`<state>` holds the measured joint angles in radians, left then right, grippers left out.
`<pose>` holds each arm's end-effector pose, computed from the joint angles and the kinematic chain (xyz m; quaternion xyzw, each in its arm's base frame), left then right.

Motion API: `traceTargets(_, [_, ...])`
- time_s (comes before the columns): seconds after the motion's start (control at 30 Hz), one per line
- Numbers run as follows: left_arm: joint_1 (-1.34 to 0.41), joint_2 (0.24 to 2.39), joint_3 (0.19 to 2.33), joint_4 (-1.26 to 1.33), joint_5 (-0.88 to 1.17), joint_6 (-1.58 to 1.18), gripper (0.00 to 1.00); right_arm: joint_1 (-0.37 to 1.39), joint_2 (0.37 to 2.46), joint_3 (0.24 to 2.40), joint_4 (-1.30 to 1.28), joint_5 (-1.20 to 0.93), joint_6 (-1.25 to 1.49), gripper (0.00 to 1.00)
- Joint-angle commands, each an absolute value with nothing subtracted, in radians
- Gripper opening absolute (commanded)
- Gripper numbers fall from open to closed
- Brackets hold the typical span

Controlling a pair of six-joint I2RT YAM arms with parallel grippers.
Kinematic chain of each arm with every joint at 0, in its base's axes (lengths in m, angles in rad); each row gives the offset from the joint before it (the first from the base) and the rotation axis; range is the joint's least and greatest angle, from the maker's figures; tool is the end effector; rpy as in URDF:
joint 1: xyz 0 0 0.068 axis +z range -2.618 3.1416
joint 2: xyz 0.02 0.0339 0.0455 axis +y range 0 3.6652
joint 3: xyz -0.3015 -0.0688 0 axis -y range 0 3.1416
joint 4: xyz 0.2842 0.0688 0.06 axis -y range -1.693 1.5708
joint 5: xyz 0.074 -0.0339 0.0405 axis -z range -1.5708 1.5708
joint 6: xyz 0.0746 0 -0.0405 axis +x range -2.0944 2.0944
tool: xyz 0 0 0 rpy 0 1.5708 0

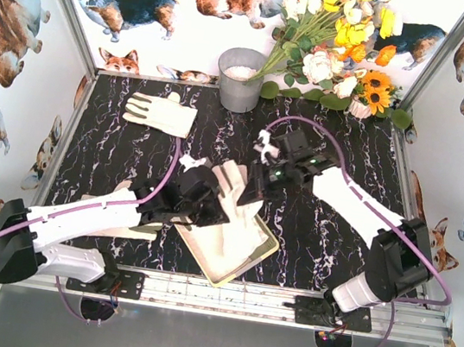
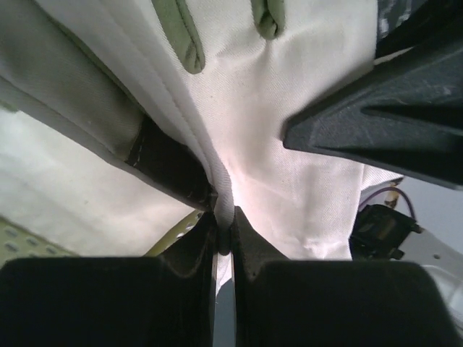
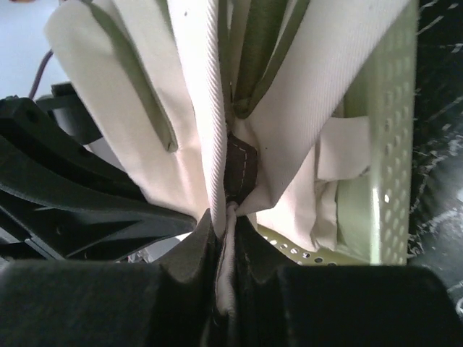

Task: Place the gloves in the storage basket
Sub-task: Place the glove in the bin.

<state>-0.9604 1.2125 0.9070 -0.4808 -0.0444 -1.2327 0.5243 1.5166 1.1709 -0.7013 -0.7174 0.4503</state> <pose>0.1794 -0.2507 0.2625 -0.1338 0.9141 -0.3306 0.1928 0.2841 0.2209 0.2620 -0.1243 0.9004 0.4131 0.0554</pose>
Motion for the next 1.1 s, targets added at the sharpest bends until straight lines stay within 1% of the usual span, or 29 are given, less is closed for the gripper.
traceTargets(0.0, [-0.984,1.181,0.883,-0.552,-0.081,-1.263,0.0,0.603,1.535,1.15,-0.547,-0.699,0.494,0.0])
traceTargets(0.2, [-1.001,1.179,0.833,-0.578,-0.085,-1.272,0.0,0.647,1.592,1.123,-0.477,-0.692,0.495,0.0])
traceTargets(0.53, [-1.03,1.209,0.804,-0.642,-0.115,-1.292,0.0,0.69,1.709,1.169,-0.445,-0.715,0.461,0.0])
traceTargets(0.73, [-1.063,1.256,0.85,-0.701,-0.146,-1.291,0.0,0.718,1.766,1.208,-0.444,-0.723,0.433,0.0])
traceTargets(0.93, [-1.081,1.298,0.862,-0.729,-0.168,-1.276,0.0,0.73,1.801,1.195,-0.441,-0.695,0.416,0.0])
traceTargets(0.97, [-1.083,1.3,0.871,-0.735,-0.174,-1.275,0.05,0.73,1.804,1.193,-0.443,-0.689,0.41,0.0])
traceTargets(1.07, [-1.098,1.301,0.923,-0.782,-0.223,-1.27,0.25,0.73,1.816,1.19,-0.453,-0.687,0.387,0.0])
